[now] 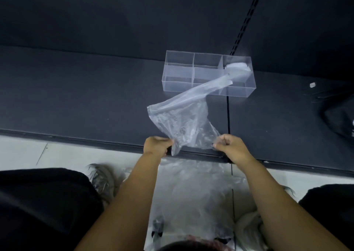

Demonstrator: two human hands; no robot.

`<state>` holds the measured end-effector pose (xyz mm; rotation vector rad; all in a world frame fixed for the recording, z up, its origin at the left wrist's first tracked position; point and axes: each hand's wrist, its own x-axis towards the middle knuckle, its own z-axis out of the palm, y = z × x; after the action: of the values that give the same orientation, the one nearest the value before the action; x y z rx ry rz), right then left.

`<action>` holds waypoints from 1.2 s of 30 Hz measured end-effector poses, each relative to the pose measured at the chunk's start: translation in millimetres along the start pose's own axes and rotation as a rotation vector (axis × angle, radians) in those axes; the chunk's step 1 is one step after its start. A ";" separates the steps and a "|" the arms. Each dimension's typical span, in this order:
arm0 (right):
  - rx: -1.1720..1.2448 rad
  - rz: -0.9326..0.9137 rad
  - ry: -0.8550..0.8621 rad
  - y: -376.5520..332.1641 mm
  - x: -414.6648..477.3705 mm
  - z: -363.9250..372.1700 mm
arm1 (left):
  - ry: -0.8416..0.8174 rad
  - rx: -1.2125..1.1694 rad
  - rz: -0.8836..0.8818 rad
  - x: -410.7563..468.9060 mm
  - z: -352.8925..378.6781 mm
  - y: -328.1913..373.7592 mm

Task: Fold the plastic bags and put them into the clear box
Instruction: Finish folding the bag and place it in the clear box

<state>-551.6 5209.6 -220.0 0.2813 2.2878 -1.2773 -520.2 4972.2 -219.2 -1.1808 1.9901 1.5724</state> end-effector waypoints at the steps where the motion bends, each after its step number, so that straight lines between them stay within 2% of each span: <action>1: 0.027 0.003 0.018 -1.1 -0.2 -1.6 | -0.003 -0.049 -0.009 -1.6 0.5 2.0; 5: 0.188 0.035 0.167 0.6 -1.1 -15.9 | -0.006 -0.255 0.017 -3.3 -9.4 3.4; 8: 0.262 0.089 0.294 7.1 0.3 -27.5 | -0.004 -0.270 0.041 -2.5 -21.1 1.1; 10: 0.366 0.137 0.309 9.5 1.5 -31.2 | 0.030 -0.236 0.023 0.2 -24.1 1.2; 12: 0.489 0.183 0.272 8.8 0.5 -32.1 | 0.029 -0.222 -0.013 0.8 -26.3 -0.6; 15: 0.733 0.221 0.140 10.8 -0.7 -33.8 | -0.090 -0.240 -0.017 -3.1 -30.9 -8.7; 18: 0.905 0.226 0.032 12.5 -2.2 -36.7 | -0.121 -0.307 -0.069 -6.4 -37.0 -18.3; 20: 0.868 0.247 0.063 12.7 -0.7 -34.8 | -0.121 -0.359 -0.096 -6.2 -40.1 -23.8; 25: 0.675 0.304 0.330 21.9 4.1 -21.8 | -0.083 -0.437 -0.128 -6.2 -46.0 -34.8; 31: 0.565 0.282 0.545 32.7 6.2 -30.8 | 0.086 -0.421 -0.069 -0.5 -49.2 -40.0; 34: 0.440 0.295 0.595 40.7 5.1 -39.1 | 0.149 -0.378 -0.018 0.3 -47.5 -43.2; 36: 0.336 0.301 0.562 45.4 3.2 -42.8 | 0.161 -0.328 0.031 1.0 -43.6 -41.9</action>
<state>-549.7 5269.8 -236.5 1.1865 2.3158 -1.5545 -478.8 4930.0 -232.1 -1.4450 1.9005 1.9296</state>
